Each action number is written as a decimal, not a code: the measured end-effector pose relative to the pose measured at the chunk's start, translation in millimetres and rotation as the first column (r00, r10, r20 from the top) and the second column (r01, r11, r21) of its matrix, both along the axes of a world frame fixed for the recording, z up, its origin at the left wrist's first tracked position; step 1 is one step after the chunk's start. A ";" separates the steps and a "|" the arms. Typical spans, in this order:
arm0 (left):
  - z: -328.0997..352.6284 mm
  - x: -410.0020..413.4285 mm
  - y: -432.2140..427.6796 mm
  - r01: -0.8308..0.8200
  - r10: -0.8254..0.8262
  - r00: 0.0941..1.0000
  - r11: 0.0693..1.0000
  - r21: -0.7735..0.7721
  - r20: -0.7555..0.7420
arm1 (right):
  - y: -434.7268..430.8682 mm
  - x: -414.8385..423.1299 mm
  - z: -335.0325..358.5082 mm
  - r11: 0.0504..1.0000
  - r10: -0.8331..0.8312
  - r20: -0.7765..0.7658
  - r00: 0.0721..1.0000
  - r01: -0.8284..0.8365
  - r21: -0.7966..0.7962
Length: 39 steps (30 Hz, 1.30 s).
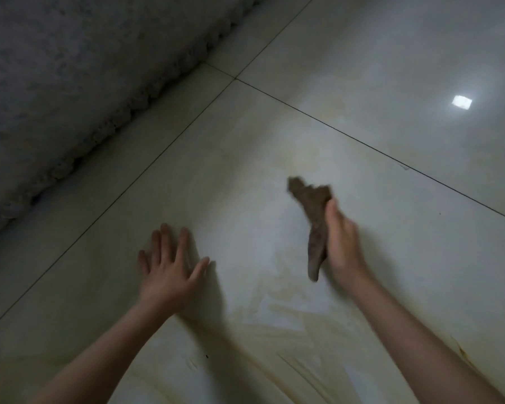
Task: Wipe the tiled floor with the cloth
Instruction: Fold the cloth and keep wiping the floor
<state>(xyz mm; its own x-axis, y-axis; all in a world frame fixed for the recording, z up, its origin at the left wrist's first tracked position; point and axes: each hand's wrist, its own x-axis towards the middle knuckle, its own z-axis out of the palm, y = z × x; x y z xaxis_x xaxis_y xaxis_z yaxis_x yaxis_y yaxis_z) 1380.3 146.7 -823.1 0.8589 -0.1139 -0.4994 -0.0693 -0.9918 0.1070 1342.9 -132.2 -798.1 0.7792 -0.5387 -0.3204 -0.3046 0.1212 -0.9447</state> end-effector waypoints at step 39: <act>1.4 42.1 12.1 -0.014 0.041 0.933 0.997 0.080 -0.357 | -29.1 96.3 -51.5 0.094 0.465 -0.383 0.798 -0.475 -0.875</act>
